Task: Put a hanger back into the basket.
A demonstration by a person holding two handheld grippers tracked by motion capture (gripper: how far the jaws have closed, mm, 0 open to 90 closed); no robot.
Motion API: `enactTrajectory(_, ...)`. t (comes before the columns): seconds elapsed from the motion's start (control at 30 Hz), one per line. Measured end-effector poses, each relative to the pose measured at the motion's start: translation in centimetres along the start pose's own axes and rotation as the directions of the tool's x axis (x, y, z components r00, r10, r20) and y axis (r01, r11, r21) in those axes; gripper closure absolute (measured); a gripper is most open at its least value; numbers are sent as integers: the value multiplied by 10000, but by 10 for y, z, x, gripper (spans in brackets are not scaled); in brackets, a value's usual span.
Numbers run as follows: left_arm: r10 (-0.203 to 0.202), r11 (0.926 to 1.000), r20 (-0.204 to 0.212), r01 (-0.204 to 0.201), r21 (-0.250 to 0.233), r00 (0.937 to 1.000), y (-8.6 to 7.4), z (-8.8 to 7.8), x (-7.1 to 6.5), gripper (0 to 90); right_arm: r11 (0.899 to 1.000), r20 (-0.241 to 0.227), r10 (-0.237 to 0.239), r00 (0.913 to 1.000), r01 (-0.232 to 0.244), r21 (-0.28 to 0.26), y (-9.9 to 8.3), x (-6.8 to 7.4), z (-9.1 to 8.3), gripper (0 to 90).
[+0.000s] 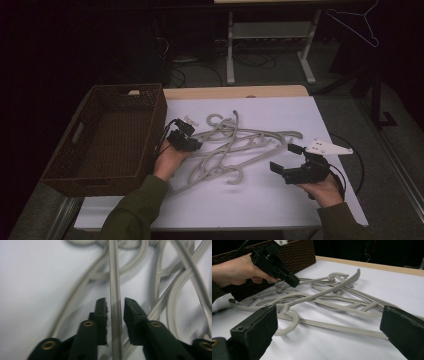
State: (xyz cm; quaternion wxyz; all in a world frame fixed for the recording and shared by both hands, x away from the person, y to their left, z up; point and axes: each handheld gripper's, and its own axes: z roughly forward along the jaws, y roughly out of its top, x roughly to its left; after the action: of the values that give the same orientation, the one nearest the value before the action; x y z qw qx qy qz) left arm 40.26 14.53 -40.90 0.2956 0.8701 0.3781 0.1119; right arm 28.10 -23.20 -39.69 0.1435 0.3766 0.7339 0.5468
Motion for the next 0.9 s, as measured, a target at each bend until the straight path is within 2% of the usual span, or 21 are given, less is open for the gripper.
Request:
enactTrajectory(0.03,42,9997,79,-40,-225,10000,3,-1,-2,673,10000,2,-2,10000,2,-5,0,0,0,8)
enactTrajectory(0.07,281,9993,30,-281,-239,9996,6,-4,-4,641,10000,-1,-9,10000,9,-18,0,0,0,8)
enactTrajectory(0.1,559,9979,233,-551,-340,9982,11,-5,-7,631,10000,-7,-7,10000,7,-24,0,0,0,8)
enactTrajectory(0.2,1267,9908,465,-1242,-531,9908,25,-6,-18,590,10000,-6,-41,10000,41,-50,0,-1,-1,8)
enactTrajectory(0.23,1267,9908,465,-1242,-531,9908,25,-6,-18,590,10000,0,-60,10000,60,-64,0,-1,-1,8)
enactTrajectory(0.3,1600,9863,984,-1549,-573,9822,38,-3,-29,584,10000,-5,-27,10000,27,-63,0,-1,-1,8)
enactTrajectory(0.33,1600,9863,984,-1549,-573,9822,38,-3,-29,581,10000,-1,-16,10000,16,-67,0,0,-1,8)
enactTrajectory(0.37,1957,9804,1214,-1916,-451,9731,48,3,-37,575,10000,-6,9,10000,-10,-68,0,-1,-2,8)
enactTrajectory(0.4,1957,9804,1214,-1916,-451,9731,48,3,-37,571,10000,-6,14,10000,-14,-79,0,-1,-2,8)
enactTrajectory(0.47,2071,9782,1386,-2031,-427,9685,58,16,-46,558,10000,-28,-12,10000,12,-83,0,-1,-1,8)
enactTrajectory(0.5,2071,9782,1386,-2031,-427,9685,58,16,-46,553,10000,-41,-27,10000,27,-85,0,-1,-1,8)
enactTrajectory(0.53,1817,9833,1507,-1801,-243,9717,66,28,-51,540,10000,-53,-26,10000,26,-80,0,-1,-1,8)
enactTrajectory(0.57,1696,9854,1577,-1693,-158,9728,69,33,-53,533,10000,-64,-23,10000,22,-76,-1,-1,-1,8)
enactTrajectory(0.63,1663,9858,1576,-1680,-25,9734,72,38,-55,529,10000,-76,-11,10000,11,-64,0,-1,-1,8)
enactTrajectory(0.67,1612,9862,1415,-1649,146,9767,77,46,-57,531,10000,-76,-37,10000,37,-86,-1,-1,-1,8)
enactTrajectory(0.77,1451,9878,1347,-1512,368,9802,80,54,-57,586,10000,-91,-5,10000,4,-92,-1,-1,-1,8)
enactTrajectory(0.8,1321,9888,1336,-1400,520,9822,81,61,-56,638,9999,-94,-17,10000,16,-123,-1,-2,-2,8)
enactTrajectory(0.87,1059,9926,1354,-1129,450,9851,81,64,-56,684,9999,-106,46,9999,-47,-151,0,-2,-3,8)
enactTrajectory(0.9,1059,9926,1354,-1129,450,9851,81,64,-56,699,9999,-106,46,9999,-47,-151,0,-2,-3,8)
